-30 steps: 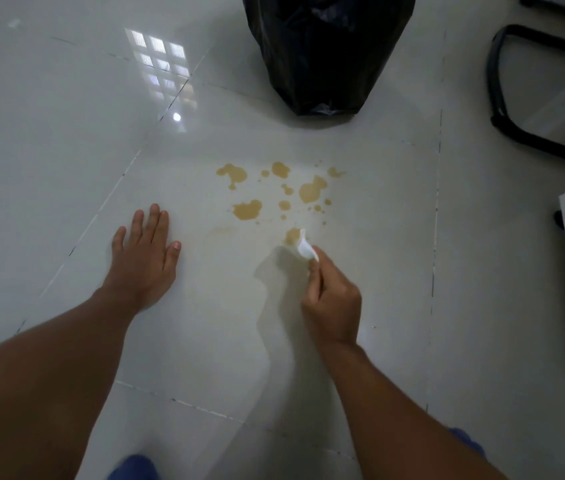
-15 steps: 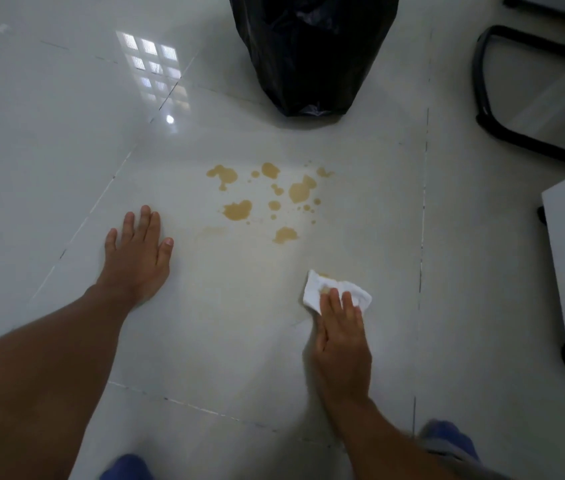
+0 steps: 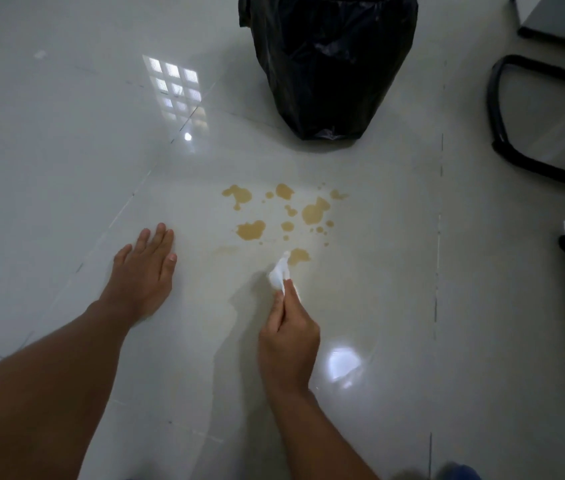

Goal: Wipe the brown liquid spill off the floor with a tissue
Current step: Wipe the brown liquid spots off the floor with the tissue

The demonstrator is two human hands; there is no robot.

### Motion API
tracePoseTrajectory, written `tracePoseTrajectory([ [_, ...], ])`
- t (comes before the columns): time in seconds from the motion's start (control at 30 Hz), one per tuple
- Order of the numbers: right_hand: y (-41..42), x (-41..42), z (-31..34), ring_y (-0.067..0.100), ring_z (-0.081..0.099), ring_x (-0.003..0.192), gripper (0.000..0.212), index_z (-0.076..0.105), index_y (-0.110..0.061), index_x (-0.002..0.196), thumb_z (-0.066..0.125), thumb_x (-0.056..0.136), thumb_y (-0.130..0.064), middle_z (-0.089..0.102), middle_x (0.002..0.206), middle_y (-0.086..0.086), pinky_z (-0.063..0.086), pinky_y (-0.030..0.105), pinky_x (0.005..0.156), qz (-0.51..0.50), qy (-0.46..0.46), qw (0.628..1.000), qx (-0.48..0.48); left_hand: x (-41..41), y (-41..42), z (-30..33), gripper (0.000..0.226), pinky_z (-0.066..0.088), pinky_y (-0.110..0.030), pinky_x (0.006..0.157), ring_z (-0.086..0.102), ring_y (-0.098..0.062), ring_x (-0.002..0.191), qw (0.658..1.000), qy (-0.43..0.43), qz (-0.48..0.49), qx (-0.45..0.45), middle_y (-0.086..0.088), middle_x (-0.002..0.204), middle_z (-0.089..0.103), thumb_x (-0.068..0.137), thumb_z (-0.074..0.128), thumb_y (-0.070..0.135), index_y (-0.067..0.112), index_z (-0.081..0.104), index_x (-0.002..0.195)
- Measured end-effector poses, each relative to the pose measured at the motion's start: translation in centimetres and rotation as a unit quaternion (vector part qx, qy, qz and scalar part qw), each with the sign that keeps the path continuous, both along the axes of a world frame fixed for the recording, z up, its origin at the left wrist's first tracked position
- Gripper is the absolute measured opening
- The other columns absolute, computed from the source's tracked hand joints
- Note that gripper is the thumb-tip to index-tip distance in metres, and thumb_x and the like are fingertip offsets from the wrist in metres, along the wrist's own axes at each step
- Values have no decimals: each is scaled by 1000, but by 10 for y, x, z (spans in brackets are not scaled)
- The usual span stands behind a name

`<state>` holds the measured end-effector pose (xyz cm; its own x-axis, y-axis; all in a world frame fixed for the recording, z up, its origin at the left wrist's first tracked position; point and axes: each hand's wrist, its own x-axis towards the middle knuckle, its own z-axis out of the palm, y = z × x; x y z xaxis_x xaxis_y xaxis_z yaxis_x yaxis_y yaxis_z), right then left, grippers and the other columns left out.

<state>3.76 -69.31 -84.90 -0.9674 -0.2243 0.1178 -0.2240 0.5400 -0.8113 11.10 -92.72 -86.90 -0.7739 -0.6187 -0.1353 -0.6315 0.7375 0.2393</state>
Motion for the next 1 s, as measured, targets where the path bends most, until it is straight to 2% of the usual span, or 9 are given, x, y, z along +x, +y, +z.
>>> tracePoseTrajectory([
  [0.2, -34, -61, 19, 13, 43, 135, 37, 55, -17, 136, 47, 99, -18, 55, 140, -1, 40, 29, 105, 160, 43, 986, 22, 0, 1, 2, 65, 13, -44, 115, 16, -21, 148, 1000, 22, 16, 13, 1, 160, 20, 91, 12, 42, 20, 28, 150],
  [0.3, -55, -73, 10, 16, 30, 143, 38, 50, -20, 137, 38, 101, -18, 47, 147, -3, 39, 35, 105, 280, 21, 953, 115, 4, -4, 3, 68, 13, -42, 115, 14, -18, 148, 999, 23, 3, 25, 4, 161, 18, 90, 7, 47, 23, 26, 151],
  [0.43, -75, -70, 4, 16, 29, 142, 37, 50, -19, 133, 36, 99, -14, 47, 146, 1, 44, 40, 97, 354, -12, 918, 179, 7, -5, 1, 80, 11, -43, 117, 8, -19, 149, 999, -11, -29, 9, 2, 162, 8, 82, 3, 54, 20, 15, 153],
  [0.53, -83, -62, 3, 22, 26, 142, 36, 49, -15, 133, 34, 100, -11, 42, 147, 4, 37, 39, 103, 408, 37, 882, 234, 9, -5, -2, 84, 7, -43, 118, 0, -19, 150, 998, -38, -45, 2, 3, 162, -3, 79, 5, 58, 19, 6, 154],
  [0.6, -83, -57, 3, 26, 26, 142, 37, 49, -12, 135, 36, 101, -9, 39, 151, 6, 27, 38, 112, 421, 51, 876, 231, 9, -6, -3, 82, 8, -43, 117, 1, -19, 150, 998, -33, -49, -3, 3, 162, -1, 80, 5, 54, 19, 8, 154],
  [0.7, -69, -40, -2, 30, 51, 128, 35, 64, -7, 120, 54, 87, -4, 58, 135, 11, 44, 45, 103, 439, 133, 873, 169, 12, -7, -5, 76, 11, -42, 116, 7, -19, 149, 999, -15, -46, -11, 2, 162, 6, 82, 7, 46, 20, 14, 153],
  [0.77, -54, -31, -17, 27, 56, 123, 36, 69, -9, 114, 51, 82, -8, 64, 127, 9, 45, 49, 102, 472, 145, 857, 143, 12, -6, -7, 73, 15, -43, 115, 11, -19, 149, 999, -8, -40, -20, 2, 162, 11, 84, 9, 42, 20, 18, 153],
  [0.87, -36, -27, -27, 22, 55, 124, 42, 69, -12, 116, 41, 85, -13, 64, 128, 5, 40, 37, 106, 487, 133, 855, 118, 10, -3, -9, 66, 20, -45, 113, 18, -21, 148, 999, -7, -29, -33, 1, 161, 19, 89, 13, 39, 19, 24, 152],
  [1.0, -39, -36, -17, 19, 54, 124, 43, 66, -9, 121, 46, 83, -1, 62, 131, 6, 41, 28, 104, 417, 140, 896, 62, 11, -1, -12, 61, 21, -46, 111, 20, -21, 147, 998, -3, -32, -49, 0, 160, 21, 93, 17, 36, 19, 25, 151],
])
